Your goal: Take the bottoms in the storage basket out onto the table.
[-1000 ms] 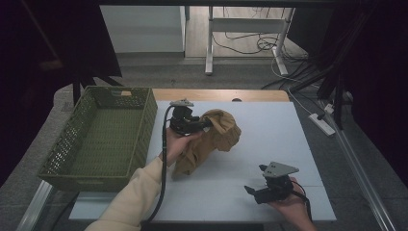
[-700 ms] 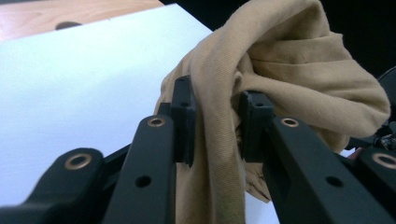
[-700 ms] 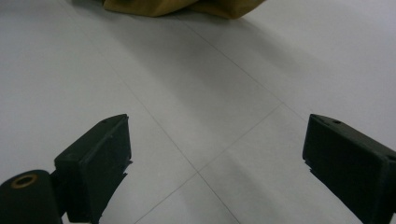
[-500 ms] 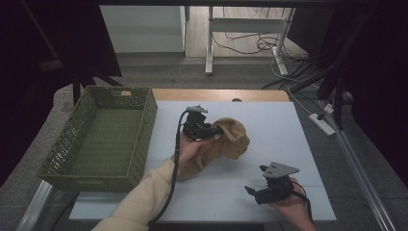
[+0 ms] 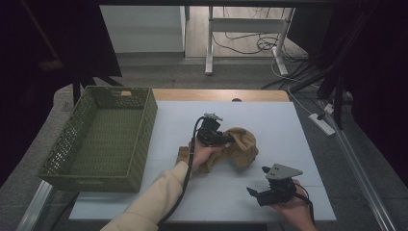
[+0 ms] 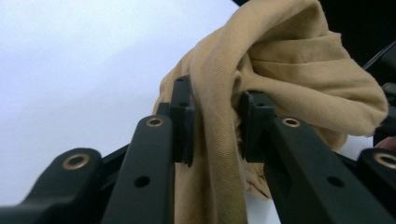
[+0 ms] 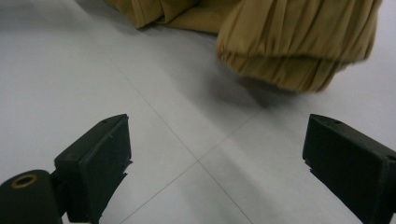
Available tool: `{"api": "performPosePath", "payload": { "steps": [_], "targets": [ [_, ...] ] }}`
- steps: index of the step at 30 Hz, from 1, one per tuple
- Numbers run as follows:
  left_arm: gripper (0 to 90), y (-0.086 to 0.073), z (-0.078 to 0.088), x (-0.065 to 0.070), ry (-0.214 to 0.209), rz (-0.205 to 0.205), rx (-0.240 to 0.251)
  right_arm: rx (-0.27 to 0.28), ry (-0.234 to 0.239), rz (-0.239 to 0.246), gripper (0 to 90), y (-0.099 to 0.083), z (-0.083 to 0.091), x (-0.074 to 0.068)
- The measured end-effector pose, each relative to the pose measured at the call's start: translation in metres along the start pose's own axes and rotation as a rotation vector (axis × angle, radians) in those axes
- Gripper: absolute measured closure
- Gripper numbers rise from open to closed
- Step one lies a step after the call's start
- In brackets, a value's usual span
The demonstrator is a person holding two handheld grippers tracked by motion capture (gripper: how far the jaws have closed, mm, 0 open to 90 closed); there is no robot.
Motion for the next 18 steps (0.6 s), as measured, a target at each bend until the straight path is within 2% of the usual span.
{"api": "performPosePath", "payload": {
  "steps": [5,7,13,15,16,18],
  "targets": [
    [69.4,-0.0026,-0.0069,-0.0008,0.016,-0.013,-0.023,-0.001,-0.002,-0.004,7.7,-0.0011,0.0014,0.0002],
    [68.9,-0.0043,-0.0093,-0.0011,0.01,-0.005,-0.032,-0.004,-0.004,-0.004,7.7,-0.0015,0.0015,0.0002],
    [65.6,-0.0068,-0.012,0.0004,0.005,-0.017,-0.054,-0.004,-0.006,-0.004,7.7,-0.0017,0.0022,-0.0001],
    [60.0,-0.0056,-0.0106,0.0025,0.001,-0.043,-0.065,-0.003,-0.006,-0.004,7.7,-0.0017,0.002,-0.0001],
    [54.5,-0.0047,-0.0096,0.0042,0.004,-0.057,-0.071,-0.004,-0.006,-0.004,7.7,-0.0017,0.002,-0.0001],
    [37.6,-0.0028,-0.0066,0.0081,0.025,-0.087,-0.083,-0.003,-0.006,-0.004,7.7,-0.0016,0.0021,0.0001]
  ]
}}
Point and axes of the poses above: each handheld gripper's, and its own axes: z roughly backward along the jaws, y roughly out of its top, x roughly to its right, the point moved 1 cm from there along -z, roughly forward along the jaws, and after that the axes turned 13 degrees about -z, right-handed, at the moved point
